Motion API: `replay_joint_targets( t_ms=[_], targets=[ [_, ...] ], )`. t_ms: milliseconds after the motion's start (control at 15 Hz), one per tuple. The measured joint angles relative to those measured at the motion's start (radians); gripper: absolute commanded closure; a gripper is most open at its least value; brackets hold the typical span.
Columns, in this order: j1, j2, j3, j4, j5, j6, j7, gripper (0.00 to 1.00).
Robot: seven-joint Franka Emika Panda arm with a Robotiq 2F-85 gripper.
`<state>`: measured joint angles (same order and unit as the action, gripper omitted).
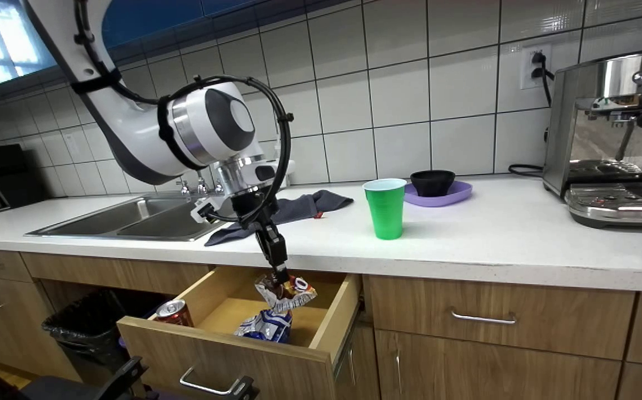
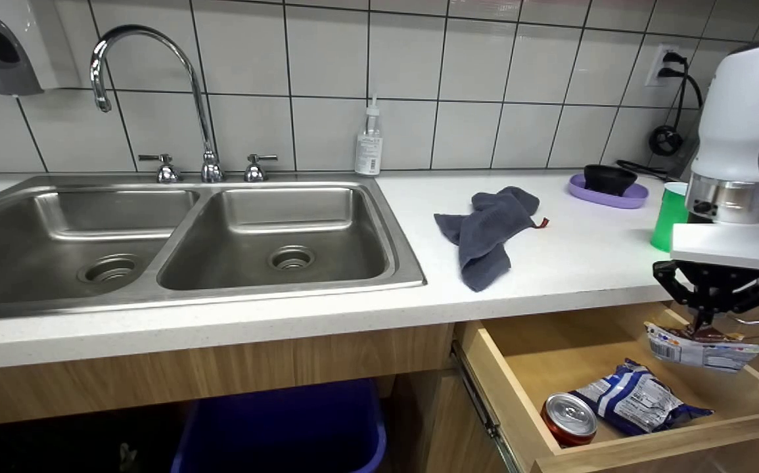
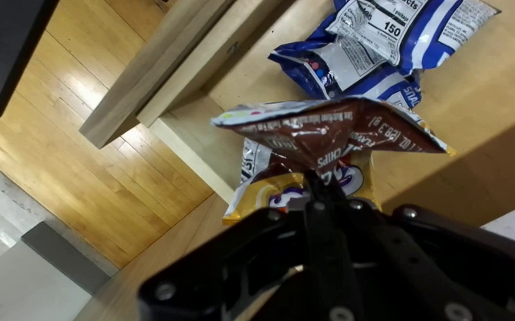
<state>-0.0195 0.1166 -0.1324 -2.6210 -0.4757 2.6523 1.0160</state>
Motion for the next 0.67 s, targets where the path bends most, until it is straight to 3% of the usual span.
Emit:
replay_joint_targets(
  t_ms=[200,267,400,667],
  targets=[
    [0.002,0.043,-0.019,0.014,-0.003,0.023,0.009,1.0],
    [0.005,0.055,-0.027,0.02,-0.003,0.026,0.009,0.74],
    [0.011,0.076,-0.042,0.033,-0.003,0.029,0.009,0.68],
    [0.027,0.104,-0.067,0.06,-0.003,0.031,0.009,0.38]
  ],
)
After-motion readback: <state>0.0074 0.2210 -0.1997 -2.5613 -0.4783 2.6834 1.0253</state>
